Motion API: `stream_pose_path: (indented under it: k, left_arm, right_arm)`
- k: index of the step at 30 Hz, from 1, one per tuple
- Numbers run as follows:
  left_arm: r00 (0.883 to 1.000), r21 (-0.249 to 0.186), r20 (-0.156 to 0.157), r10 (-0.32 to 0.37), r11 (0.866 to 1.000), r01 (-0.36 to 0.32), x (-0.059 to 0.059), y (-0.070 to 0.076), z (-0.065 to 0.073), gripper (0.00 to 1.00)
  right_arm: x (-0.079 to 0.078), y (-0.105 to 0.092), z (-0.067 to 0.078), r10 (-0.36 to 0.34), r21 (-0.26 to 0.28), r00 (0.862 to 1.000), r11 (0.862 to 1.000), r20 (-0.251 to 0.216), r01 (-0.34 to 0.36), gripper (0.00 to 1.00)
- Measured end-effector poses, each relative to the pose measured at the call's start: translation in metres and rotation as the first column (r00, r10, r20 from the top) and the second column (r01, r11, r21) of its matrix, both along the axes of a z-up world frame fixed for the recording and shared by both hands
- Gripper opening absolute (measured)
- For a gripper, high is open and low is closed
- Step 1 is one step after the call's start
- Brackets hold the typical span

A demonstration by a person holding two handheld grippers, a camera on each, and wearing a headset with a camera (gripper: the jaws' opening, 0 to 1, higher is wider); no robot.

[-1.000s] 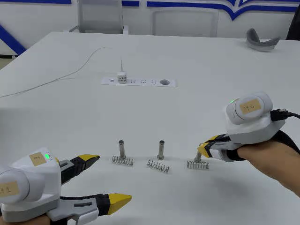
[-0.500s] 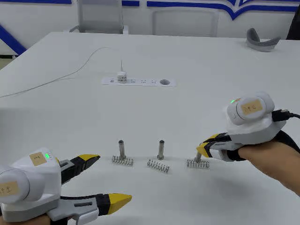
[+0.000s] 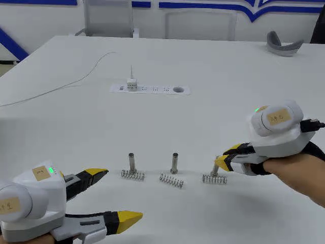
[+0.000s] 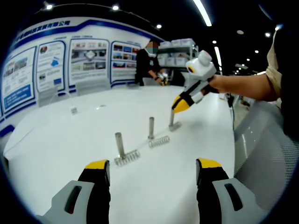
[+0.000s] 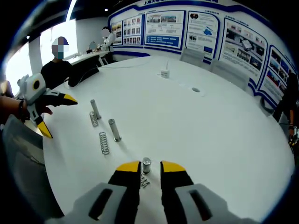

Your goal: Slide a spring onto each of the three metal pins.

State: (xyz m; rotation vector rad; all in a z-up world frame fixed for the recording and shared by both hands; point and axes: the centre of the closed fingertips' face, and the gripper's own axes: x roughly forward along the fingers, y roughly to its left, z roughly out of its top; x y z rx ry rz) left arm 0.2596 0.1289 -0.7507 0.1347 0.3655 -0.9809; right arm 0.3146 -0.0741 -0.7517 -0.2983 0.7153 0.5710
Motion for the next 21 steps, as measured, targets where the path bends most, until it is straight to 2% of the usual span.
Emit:
stream_pose_path:
  k: [7,21]
  left_arm:
    - [1.0,0.001,-0.001,-0.004,1.0,0.004,-0.001,-0.002,0.0,0.76]
    - [1.0,0.006,-0.003,-0.008,1.0,0.008,-0.003,-0.002,-0.001,0.76]
  right_arm:
    - [-0.005,-0.006,-0.006,0.01,-0.005,1.0,1.0,-0.013,-0.01,0.18]
    - [-0.017,0.0,-0.021,0.102,-0.009,0.993,0.995,-0.061,-0.103,0.18]
